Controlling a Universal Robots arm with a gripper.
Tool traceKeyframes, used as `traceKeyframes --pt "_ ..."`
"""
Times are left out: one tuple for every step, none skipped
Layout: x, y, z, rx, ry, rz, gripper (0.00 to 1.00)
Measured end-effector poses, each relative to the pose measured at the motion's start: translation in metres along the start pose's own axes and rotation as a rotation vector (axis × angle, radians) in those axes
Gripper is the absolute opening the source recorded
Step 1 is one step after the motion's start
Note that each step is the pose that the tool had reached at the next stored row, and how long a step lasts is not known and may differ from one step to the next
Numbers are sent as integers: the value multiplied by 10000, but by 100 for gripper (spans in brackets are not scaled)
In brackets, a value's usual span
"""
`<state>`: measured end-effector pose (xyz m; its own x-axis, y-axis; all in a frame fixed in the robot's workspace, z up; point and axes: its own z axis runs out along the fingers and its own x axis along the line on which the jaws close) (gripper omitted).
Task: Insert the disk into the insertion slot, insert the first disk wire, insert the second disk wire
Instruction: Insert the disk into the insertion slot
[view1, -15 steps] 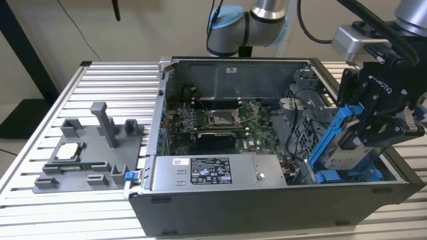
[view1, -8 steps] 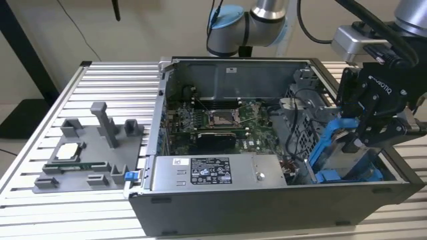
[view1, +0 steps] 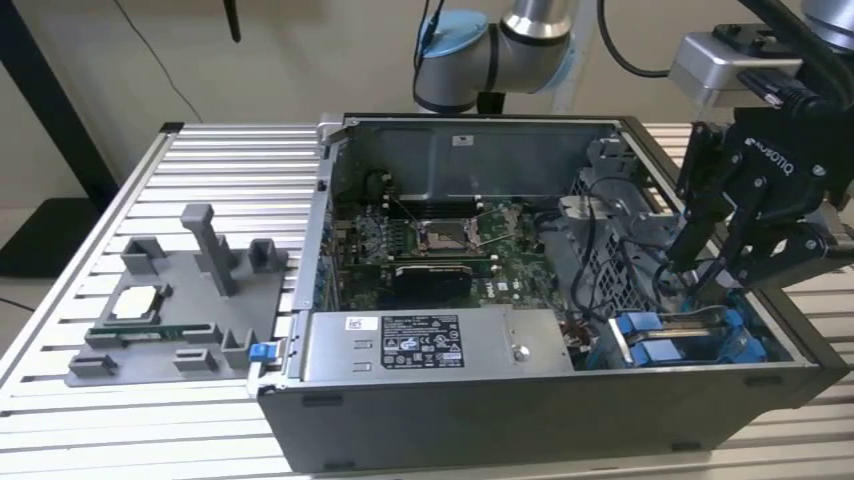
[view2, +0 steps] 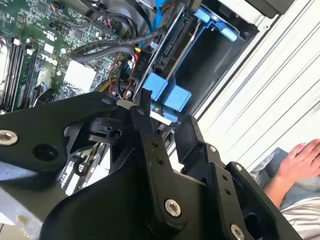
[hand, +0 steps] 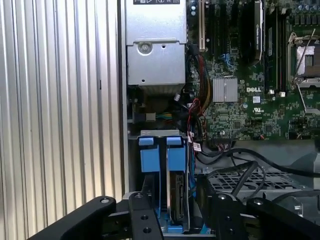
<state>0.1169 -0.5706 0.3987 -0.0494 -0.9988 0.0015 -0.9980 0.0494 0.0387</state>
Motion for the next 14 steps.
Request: traceKeyframes --pt "-8 1 -2 30 -9 0 100" --pt "-16 1 -3 105 -33 0 100" --pt "-27 1 -2 242 -59 -2 100" --pt "-39 2 -2 392 -77 -2 100" --pt "-51 3 -3 536 -93 -2 100" --pt "-65 3 -1 638 -102 -3 100" --pt "-86 4 4 683 -106 -2 100" --pt "-120 5 12 693 -107 -3 100" --pt "-156 6 20 696 -106 -5 100" --pt "-189 7 31 700 -106 -3 100" --pt "-215 7 43 705 -106 -3 100" --pt "-233 6 57 713 -106 -4 100" --pt "-241 3 72 726 -109 -10 100" --pt "-245 0 87 746 -110 -26 100"
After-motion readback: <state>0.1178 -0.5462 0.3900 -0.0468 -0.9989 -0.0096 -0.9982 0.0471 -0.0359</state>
